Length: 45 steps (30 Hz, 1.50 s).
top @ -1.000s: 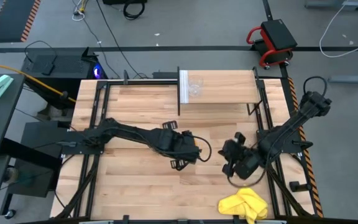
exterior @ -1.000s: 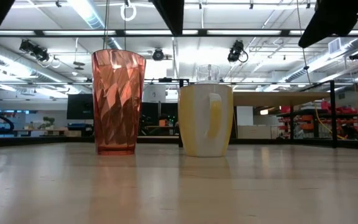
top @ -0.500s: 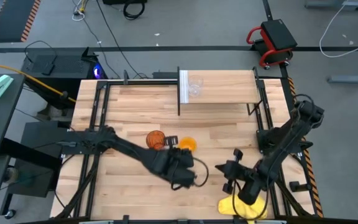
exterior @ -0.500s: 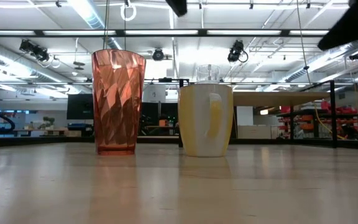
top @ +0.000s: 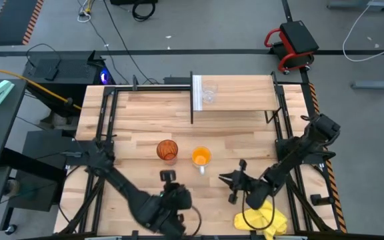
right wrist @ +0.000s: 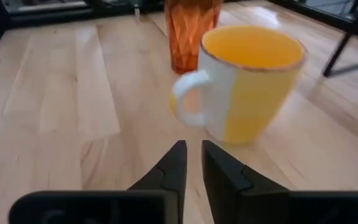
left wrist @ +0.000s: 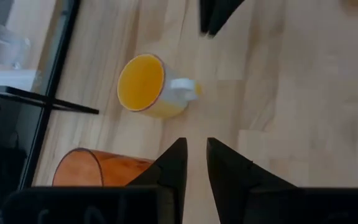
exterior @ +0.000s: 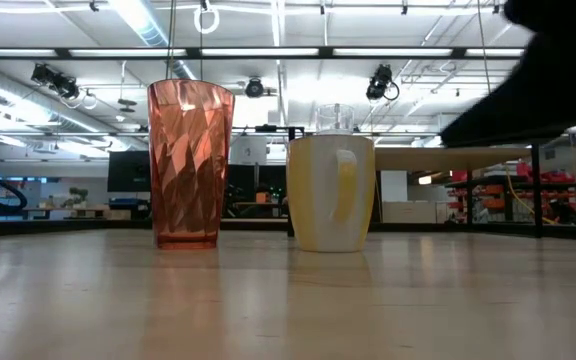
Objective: Stack small to large cups/mugs on shelf
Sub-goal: Put the yellow cup on the shelf
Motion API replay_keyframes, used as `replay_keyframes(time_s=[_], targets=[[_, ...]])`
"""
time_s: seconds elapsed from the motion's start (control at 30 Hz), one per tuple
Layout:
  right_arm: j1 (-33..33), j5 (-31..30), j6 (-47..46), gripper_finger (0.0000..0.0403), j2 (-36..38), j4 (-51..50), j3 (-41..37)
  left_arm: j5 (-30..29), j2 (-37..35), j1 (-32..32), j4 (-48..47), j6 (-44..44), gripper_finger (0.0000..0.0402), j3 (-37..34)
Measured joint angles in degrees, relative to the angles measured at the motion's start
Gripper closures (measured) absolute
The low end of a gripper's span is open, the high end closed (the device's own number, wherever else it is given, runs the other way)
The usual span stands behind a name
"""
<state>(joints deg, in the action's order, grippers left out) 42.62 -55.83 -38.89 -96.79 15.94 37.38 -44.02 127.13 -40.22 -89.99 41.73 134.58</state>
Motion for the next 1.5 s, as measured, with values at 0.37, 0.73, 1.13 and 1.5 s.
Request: replay_keyframes(time_s=[0.37, 0.73, 1.13, 1.5], targets=[[-5.8, 6.3, 11.8, 0.0323, -6.8, 16.0, -1.0, -9.9, 0.0, -8.2, -0.1, 9.0, 0.0338, -3.9], [-11.2, 14.0, 20.1, 0.0323, -11.1, 28.5, -1.0, -14.4, 0.0, -7.9, 0.0, 16.3, 0.0349, -13.6], [-13.7, 19.0, 21.3, 0.0324, -11.6, 31.8, -1.0, -15.5, -6.3, -5.8, 0.0, 28.4, 0.0349, -27.6], [-13.6, 19.1, 18.0, 0.0324, -11.6, 33.7, -1.0, -15.6, -13.2, -6.0, 0.0, 42.6, 0.0354, -41.7]])
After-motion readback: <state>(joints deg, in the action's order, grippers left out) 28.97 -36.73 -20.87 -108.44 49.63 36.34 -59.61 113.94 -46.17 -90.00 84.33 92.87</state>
